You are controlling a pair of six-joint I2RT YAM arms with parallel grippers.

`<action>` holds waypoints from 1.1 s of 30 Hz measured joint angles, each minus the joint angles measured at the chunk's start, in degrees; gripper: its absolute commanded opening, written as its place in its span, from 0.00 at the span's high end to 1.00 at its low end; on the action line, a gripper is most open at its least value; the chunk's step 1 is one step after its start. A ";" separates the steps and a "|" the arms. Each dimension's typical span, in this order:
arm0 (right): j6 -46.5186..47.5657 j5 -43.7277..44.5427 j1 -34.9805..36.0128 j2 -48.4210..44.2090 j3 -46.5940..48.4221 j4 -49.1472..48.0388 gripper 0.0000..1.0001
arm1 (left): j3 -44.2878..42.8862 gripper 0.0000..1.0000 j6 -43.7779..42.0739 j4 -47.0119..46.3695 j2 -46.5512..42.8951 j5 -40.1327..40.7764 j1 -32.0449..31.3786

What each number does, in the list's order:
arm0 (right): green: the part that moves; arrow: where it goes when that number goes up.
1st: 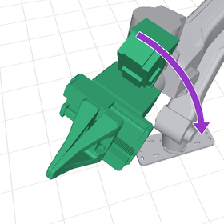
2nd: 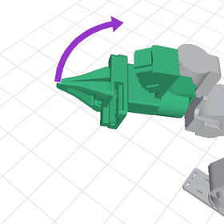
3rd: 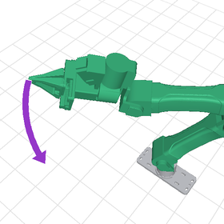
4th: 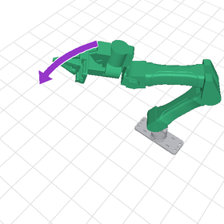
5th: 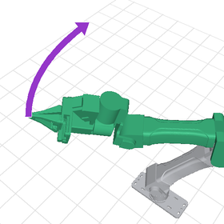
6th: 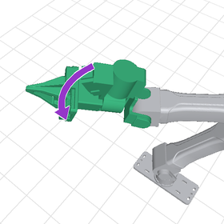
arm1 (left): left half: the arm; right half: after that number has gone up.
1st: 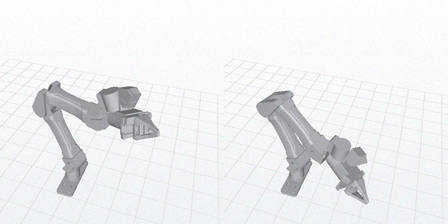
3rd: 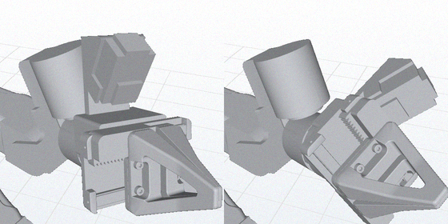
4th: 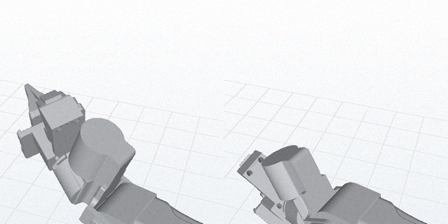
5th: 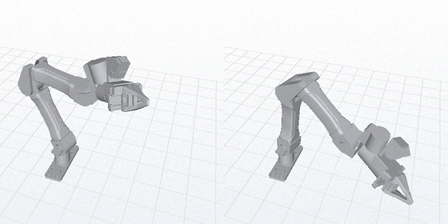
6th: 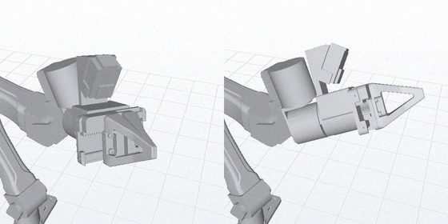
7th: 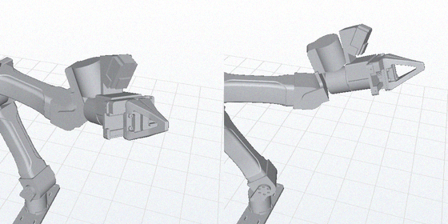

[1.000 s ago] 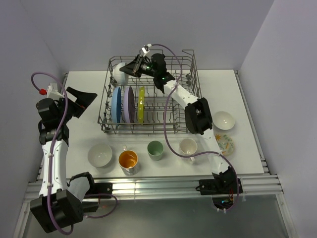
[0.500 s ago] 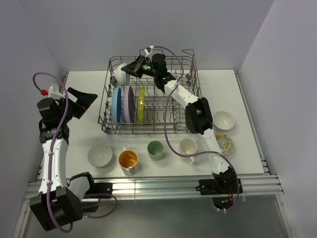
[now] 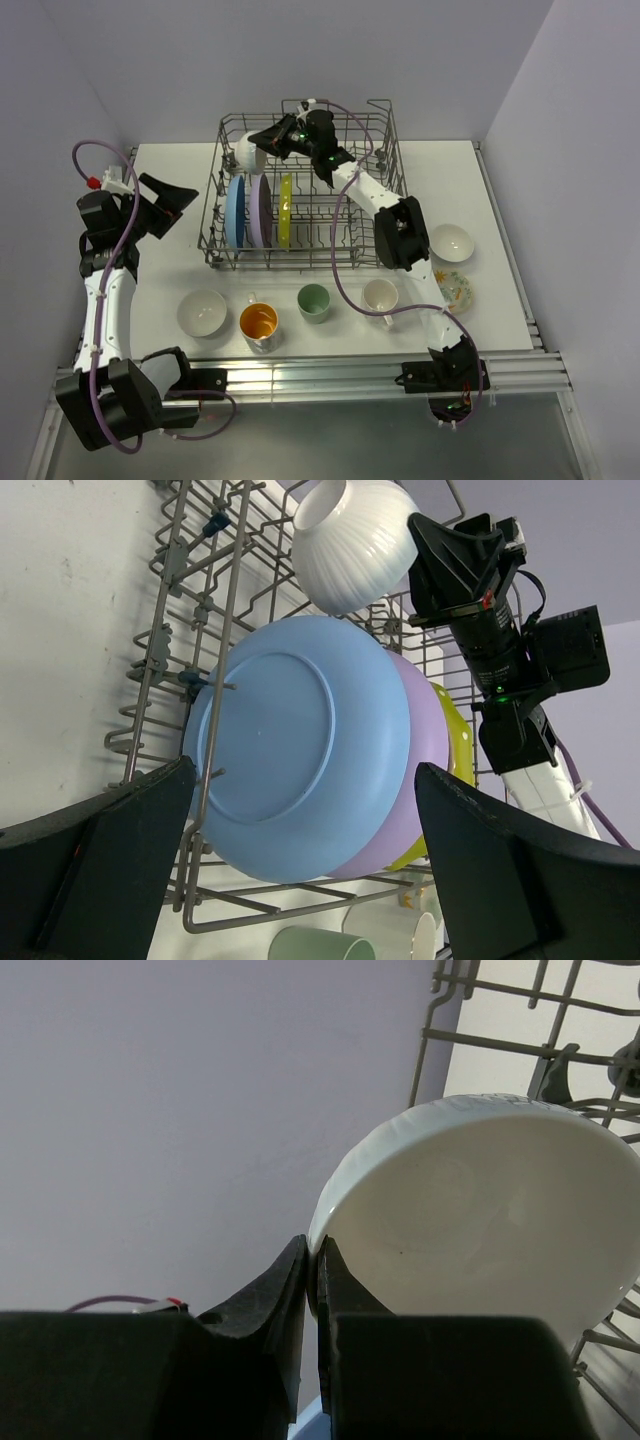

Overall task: Load the mixed dishes into the dish rack
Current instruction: Insert the bowl into the dish rack

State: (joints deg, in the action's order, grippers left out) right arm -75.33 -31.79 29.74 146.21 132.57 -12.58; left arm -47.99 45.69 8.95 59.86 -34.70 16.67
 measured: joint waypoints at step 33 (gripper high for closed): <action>-3.65 -1.79 -0.50 1.73 -2.54 -9.42 1.00 | -5.20 0.01 -2.12 4.09 1.29 -0.46 0.00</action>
State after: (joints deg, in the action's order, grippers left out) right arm -78.98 -33.58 29.23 147.94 130.04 -22.00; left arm -53.19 43.57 13.04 61.14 -35.16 16.67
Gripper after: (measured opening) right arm 0.115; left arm 0.992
